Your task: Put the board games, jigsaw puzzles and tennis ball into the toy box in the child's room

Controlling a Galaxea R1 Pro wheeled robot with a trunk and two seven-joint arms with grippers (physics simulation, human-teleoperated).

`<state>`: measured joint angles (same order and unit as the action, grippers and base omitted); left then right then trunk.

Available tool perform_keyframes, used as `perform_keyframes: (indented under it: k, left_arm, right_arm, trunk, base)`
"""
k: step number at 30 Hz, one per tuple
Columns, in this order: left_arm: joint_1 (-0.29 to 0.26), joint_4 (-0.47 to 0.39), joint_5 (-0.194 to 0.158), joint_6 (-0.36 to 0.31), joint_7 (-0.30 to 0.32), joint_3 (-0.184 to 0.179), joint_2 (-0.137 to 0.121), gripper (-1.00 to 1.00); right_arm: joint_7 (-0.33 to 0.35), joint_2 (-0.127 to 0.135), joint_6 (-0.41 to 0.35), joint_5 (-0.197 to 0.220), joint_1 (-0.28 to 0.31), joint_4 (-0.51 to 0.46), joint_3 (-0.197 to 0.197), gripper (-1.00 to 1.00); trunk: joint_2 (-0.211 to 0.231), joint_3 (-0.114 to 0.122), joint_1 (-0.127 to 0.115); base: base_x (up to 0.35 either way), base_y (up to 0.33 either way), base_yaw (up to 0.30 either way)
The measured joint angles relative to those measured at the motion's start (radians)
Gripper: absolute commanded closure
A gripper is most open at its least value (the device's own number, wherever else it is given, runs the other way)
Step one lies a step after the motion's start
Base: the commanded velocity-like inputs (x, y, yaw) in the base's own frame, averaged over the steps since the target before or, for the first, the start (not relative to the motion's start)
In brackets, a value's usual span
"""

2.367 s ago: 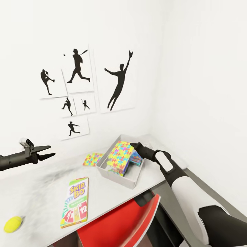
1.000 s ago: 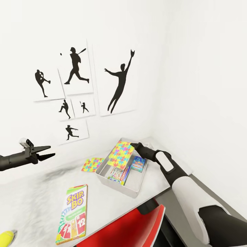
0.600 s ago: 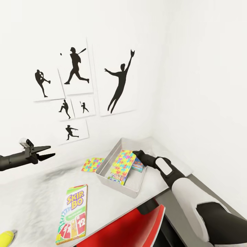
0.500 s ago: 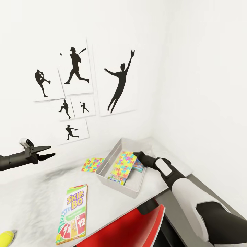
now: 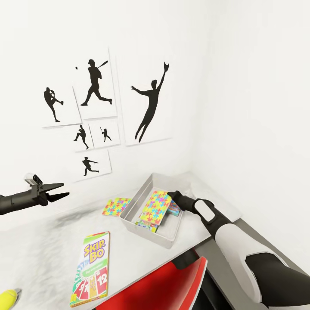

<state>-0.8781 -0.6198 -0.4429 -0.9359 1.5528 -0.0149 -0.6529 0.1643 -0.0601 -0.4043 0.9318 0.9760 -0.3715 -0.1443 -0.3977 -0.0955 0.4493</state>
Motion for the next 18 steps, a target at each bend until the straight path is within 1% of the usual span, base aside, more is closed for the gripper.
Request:
perform_keyframes:
  k: [9, 10, 18]
  left_arm:
    - [0.0, 0.0, 0.0, 0.0, 0.0, 0.0, 0.0, -1.0]
    - [0.0, 0.0, 0.0, 0.0, 0.0, 0.0, 0.0, -1.0]
    - [0.0, 0.0, 0.0, 0.0, 0.0, 0.001, 0.0, -1.0]
  right_arm:
    - [0.001, 0.0, 0.011, -0.001, 0.001, -0.001, -0.004, 1.0]
    - [0.001, 0.0, 0.011, -0.002, 0.003, -0.001, -0.005, -1.0]
    - [0.001, 0.001, 0.011, -0.002, 0.007, -0.001, -0.007, -1.0]
  trunk:
    - [0.0, 0.0, 0.0]
    - [0.0, 0.0, 0.0]
    - [0.0, 0.0, 0.0]
  base:
    - [0.0, 0.0, 0.0]
    - [0.0, 0.0, 0.0]
    - [0.0, 0.0, 0.0]
